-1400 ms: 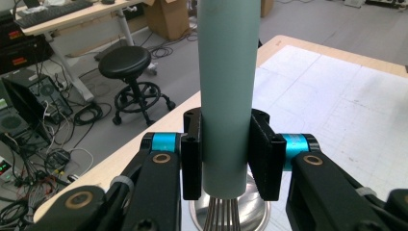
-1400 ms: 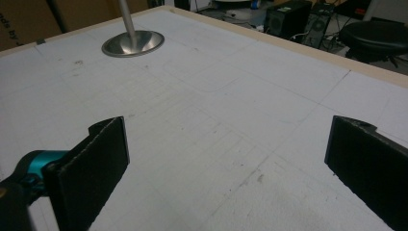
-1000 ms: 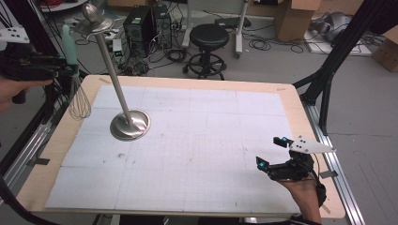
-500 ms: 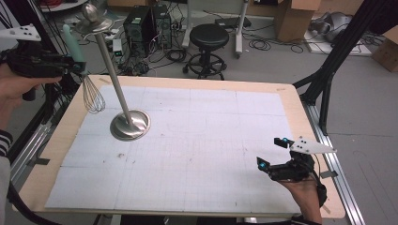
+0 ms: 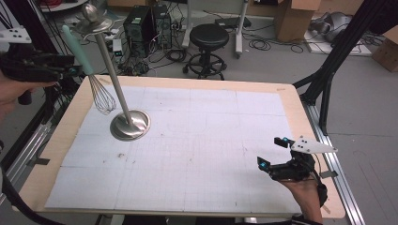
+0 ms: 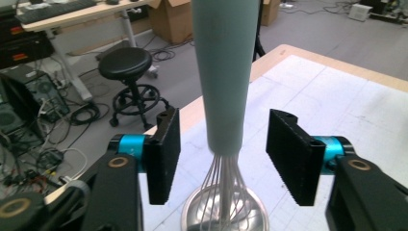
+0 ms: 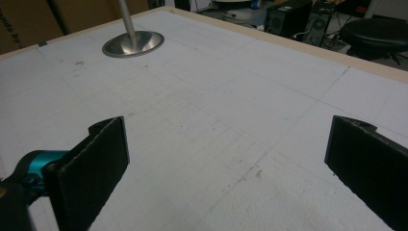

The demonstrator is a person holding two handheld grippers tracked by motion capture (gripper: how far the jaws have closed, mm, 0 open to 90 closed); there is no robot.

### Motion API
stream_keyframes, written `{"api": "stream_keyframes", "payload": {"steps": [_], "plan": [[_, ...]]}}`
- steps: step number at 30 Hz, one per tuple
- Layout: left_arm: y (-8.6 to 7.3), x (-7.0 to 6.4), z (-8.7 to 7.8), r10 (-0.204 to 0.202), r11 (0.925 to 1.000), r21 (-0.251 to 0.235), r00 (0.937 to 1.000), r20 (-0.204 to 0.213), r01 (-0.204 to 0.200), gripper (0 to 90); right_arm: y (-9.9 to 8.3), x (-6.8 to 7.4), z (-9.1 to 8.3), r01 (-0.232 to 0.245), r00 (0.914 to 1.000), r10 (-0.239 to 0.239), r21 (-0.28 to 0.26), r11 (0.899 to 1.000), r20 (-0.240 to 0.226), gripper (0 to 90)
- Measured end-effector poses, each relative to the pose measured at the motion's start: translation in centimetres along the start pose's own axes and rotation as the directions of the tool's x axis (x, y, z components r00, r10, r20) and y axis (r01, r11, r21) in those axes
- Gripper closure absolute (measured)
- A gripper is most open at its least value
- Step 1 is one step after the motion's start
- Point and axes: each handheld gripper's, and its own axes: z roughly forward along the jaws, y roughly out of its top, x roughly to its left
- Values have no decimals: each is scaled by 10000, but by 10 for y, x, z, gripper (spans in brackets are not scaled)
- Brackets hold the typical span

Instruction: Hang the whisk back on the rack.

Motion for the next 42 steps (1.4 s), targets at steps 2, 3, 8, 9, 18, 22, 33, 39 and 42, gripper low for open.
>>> {"api": "stream_keyframes", "payload": {"steps": [2, 3, 8, 9, 18, 22, 33, 39, 42], "plan": [[-5, 0, -5, -108, 9999, 1, 9999, -63, 108, 401, 0, 0, 1, 24, 10000, -24, 11, 10000, -41, 6], [-9, -1, -10, -190, 9998, -41, 9998, -59, 190, 382, 0, 0, 1, 6, 10000, -6, 20, 10000, -49, 6], [-25, -8, -25, -81, 9996, -259, 9996, 253, 87, 269, 1, -1, 0, -14, 9999, 14, -12, 10000, -99, 6], [-28, -11, -28, 25, 9997, -236, 9996, 278, -18, 246, 1, -1, 0, -7, 9999, 7, -14, 10000, -110, 6], [-58, -33, -44, -150, 9991, -396, 9998, -157, 143, 17, 3, -1, 1, 22, 9998, -23, -61, 10000, -215, 6], [-73, -42, -53, -143, 9983, -558, 9999, -97, 137, 17, 3, -1, 2, -7, 9997, 4, -104, 9999, -239, 6], [-105, -66, -48, -44, 9976, -684, 9997, 226, 60, 16, 6, 1, 4, 37, 9995, -41, -109, 9999, -303, 6], [-123, -75, -31, -170, 9975, -676, 9987, 472, 202, 17, 6, 1, 3, 28, 9995, -33, -149, 9999, -303, 6], [-129, -82, -23, -131, 9971, -739, 9979, 632, 178, 17, 6, 1, 4, 54, 9995, -58, -116, 9999, -323, 6]]}}
